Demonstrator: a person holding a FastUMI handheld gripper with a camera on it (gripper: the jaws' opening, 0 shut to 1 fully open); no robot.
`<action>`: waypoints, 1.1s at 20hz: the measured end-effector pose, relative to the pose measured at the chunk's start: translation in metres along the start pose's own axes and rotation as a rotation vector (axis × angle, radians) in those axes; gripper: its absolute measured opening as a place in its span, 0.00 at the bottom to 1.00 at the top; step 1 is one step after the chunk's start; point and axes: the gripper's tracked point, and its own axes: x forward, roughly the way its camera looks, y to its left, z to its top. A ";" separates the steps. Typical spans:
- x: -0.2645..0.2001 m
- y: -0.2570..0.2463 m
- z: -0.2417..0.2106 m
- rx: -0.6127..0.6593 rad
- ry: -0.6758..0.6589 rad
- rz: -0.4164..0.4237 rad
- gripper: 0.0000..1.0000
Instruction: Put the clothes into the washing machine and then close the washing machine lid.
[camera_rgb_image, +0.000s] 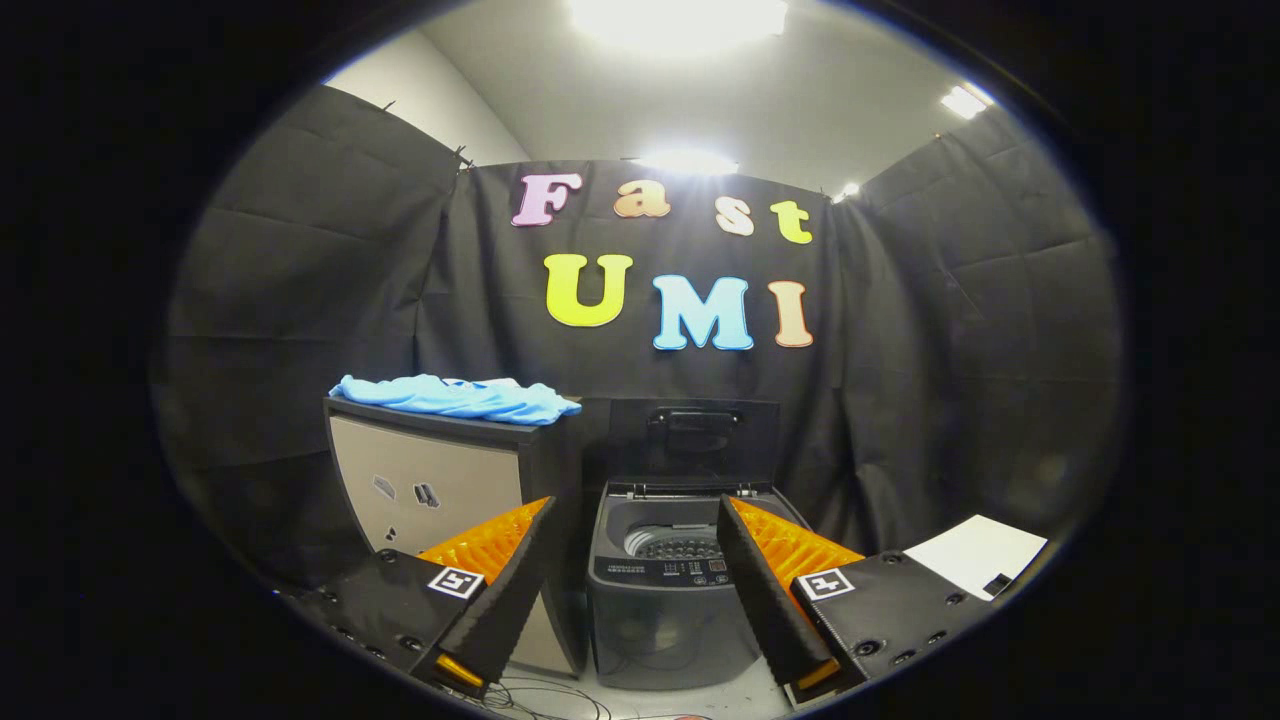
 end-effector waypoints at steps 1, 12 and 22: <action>0.002 0.000 0.004 -0.002 -0.002 0.004 0.98; 0.065 0.027 0.063 -0.019 -0.064 0.117 0.98; 0.136 0.096 0.123 0.015 -0.094 0.298 0.98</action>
